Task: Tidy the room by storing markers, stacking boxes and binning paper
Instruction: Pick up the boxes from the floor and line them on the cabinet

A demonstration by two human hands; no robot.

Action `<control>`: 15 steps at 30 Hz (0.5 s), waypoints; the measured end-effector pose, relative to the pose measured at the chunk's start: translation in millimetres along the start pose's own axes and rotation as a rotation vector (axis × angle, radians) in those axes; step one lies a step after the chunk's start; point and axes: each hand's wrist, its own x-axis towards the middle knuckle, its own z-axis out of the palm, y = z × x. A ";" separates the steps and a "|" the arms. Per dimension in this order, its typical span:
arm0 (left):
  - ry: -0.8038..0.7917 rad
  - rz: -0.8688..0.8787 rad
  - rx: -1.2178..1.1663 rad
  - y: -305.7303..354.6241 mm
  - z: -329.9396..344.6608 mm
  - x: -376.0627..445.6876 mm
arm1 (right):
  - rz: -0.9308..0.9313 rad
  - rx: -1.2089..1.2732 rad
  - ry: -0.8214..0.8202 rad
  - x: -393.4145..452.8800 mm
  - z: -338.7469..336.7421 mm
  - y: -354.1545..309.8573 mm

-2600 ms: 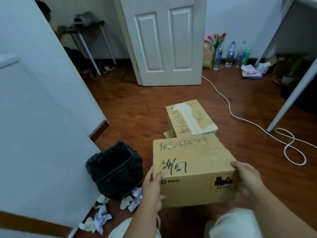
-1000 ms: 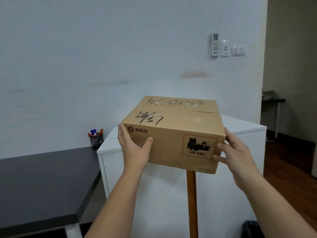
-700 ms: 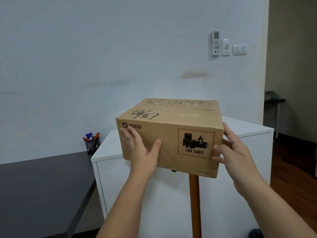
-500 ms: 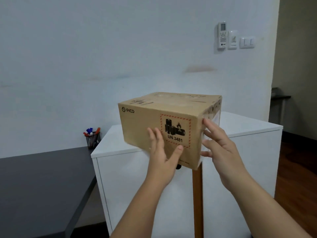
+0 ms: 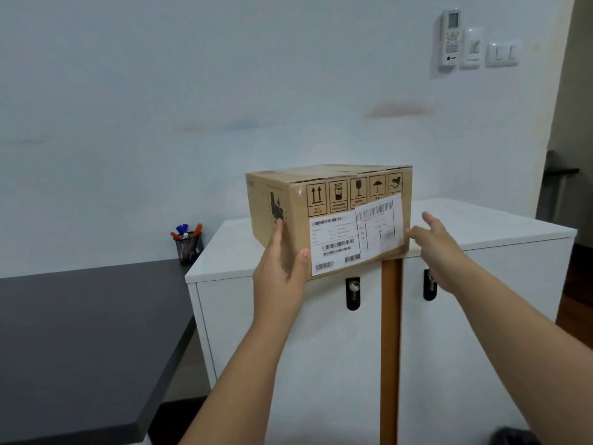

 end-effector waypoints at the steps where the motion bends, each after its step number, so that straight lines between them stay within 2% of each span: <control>1: 0.027 -0.001 -0.012 -5.2 -3.8 2.7 | -0.024 -0.039 -0.061 3.1 6.1 5.1; 3: 0.076 -0.025 -0.044 -14.0 -11.9 9.9 | -0.104 -0.138 -0.127 6.0 21.0 10.2; 10: 0.259 -0.171 0.048 -36.4 -57.0 42.9 | -0.360 -0.667 -0.107 13.8 70.7 -7.3; 12: 0.259 -0.206 0.154 -47.3 -71.6 53.0 | -0.379 -0.719 -0.157 20.7 87.6 -10.3; 15: 0.198 -0.257 0.340 -65.2 -87.9 71.1 | -0.387 -0.662 -0.225 33.9 113.9 -11.3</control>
